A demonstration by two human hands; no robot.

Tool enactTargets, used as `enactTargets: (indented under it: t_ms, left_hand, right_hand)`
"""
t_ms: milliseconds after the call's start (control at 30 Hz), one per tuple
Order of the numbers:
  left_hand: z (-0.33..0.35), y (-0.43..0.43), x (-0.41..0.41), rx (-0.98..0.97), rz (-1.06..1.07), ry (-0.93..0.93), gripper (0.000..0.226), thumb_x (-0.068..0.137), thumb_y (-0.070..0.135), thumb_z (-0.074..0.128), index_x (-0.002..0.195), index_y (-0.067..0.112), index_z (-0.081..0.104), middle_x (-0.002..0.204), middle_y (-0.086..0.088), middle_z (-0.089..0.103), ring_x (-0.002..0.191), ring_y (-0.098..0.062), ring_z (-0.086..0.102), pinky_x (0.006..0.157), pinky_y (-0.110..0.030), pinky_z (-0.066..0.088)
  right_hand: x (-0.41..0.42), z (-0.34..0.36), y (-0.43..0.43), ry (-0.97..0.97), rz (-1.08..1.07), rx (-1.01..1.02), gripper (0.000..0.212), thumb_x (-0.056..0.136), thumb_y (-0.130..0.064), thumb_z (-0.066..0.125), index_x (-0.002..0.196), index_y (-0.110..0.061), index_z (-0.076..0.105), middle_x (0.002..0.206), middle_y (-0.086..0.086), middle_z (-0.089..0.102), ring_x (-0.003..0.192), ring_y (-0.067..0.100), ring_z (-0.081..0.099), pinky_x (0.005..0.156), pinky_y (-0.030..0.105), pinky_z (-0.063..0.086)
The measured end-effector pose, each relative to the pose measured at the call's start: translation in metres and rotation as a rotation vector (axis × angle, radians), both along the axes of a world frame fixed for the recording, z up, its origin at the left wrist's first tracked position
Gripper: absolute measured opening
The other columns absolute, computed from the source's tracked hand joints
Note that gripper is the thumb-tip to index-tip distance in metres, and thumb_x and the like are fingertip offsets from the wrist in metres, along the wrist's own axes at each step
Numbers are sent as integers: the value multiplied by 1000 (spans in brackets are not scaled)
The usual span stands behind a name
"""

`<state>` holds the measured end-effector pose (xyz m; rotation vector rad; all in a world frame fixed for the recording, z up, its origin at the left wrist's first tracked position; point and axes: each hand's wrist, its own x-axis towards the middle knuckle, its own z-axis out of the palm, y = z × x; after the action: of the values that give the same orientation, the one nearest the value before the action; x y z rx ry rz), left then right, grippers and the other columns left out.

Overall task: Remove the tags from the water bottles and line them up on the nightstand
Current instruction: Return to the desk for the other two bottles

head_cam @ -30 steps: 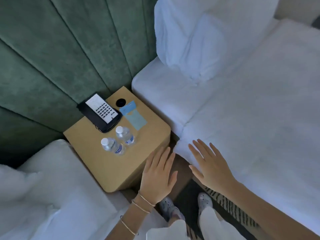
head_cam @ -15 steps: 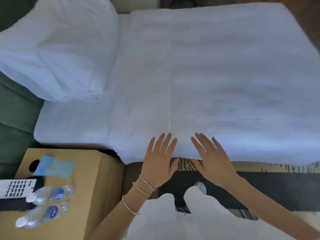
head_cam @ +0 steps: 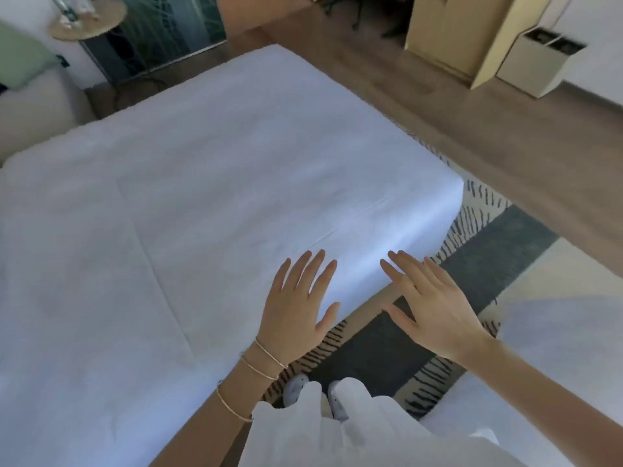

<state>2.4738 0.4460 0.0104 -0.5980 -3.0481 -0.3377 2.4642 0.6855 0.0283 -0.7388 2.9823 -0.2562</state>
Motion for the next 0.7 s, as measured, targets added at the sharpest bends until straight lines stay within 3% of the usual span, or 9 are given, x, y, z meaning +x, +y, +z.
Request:
enactTargets:
  t_ms: [267,500,700]
  left_hand:
    - [12,84,-102,14,-285,7,60,97,54,16,140,18,39,146,-9,41,132,-31,41,103,-54,38]
    - [24,131,-211,-1,-487,62,60,97,53,13,140,18,37,144,-11,43,130,-32,44,100,-54,41]
    - [32,181,-300,2,-636,88,63,97,53,14,139,15,42,144,-12,44,130,-33,44,100,-54,42]
  right_hand:
    - [-23,0,67,57,-348,-82,55,93,-43,39,139,-12,40,143,8,44,133,23,40,108,45,35]
    - [-82,3,121,71,-563,-10,59,91,-48,35,141,-16,39,145,4,42,135,20,36,110,45,27]
    - [-144,16,157,155,-668,2,59,92,-49,35,140,-16,41,143,4,45,134,22,38,108,50,34]
